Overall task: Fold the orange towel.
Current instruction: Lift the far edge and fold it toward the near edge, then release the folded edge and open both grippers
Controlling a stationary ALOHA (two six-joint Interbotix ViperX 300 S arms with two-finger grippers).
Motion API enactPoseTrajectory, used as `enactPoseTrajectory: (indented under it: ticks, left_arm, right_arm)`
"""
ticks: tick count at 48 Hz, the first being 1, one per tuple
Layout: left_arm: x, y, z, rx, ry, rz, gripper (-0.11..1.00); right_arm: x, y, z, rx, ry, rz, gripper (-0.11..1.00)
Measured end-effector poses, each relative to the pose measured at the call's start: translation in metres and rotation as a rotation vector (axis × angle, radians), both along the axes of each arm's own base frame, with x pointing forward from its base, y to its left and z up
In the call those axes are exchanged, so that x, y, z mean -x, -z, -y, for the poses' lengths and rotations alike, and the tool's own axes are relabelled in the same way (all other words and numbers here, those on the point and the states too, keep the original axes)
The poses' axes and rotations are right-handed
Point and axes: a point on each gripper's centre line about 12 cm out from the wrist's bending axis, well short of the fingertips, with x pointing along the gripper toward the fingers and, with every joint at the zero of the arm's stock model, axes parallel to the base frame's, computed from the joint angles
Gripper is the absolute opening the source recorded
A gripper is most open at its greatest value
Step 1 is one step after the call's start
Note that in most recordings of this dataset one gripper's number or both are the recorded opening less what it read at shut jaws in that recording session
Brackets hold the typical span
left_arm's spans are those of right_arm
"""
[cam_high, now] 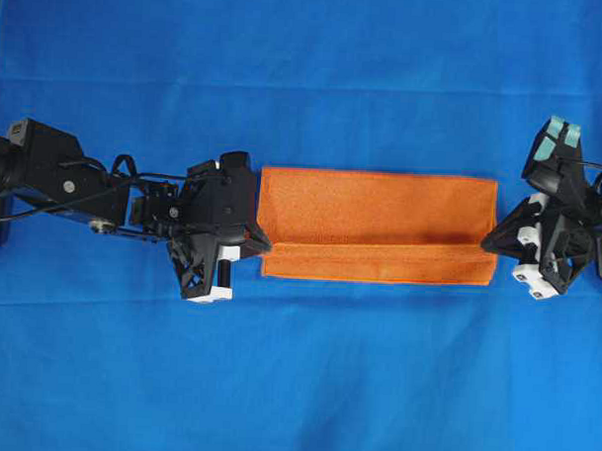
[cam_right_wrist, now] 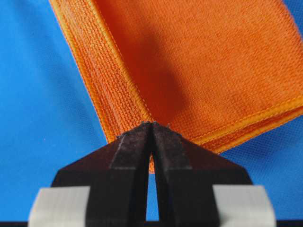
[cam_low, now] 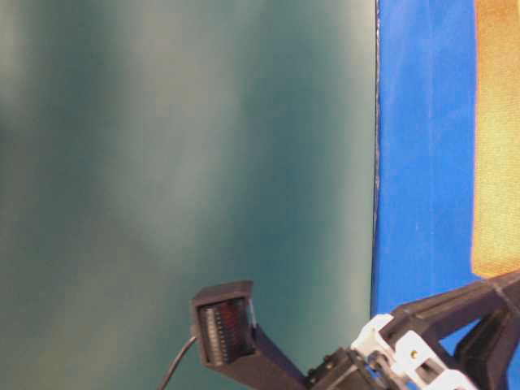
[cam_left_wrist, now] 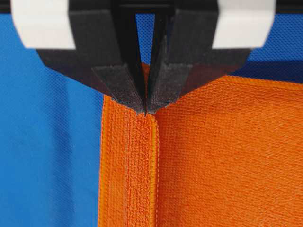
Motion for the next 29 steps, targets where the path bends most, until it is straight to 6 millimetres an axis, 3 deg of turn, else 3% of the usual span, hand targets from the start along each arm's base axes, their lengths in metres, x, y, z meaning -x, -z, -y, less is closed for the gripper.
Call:
enactPoseTrajectory:
  ticks: [24,29]
  left_arm:
    - [-0.005,0.013,-0.001,0.001,-0.005,0.017,0.03]
    - [-0.006,0.014,-0.003,0.001,-0.012,0.017,0.12]
  right_arm:
    - [0.001,0.003,-0.001,0.000,-0.002,-0.018,0.01]
    - [0.001,0.004,-0.001,0.000,-0.002,-0.025,0.01]
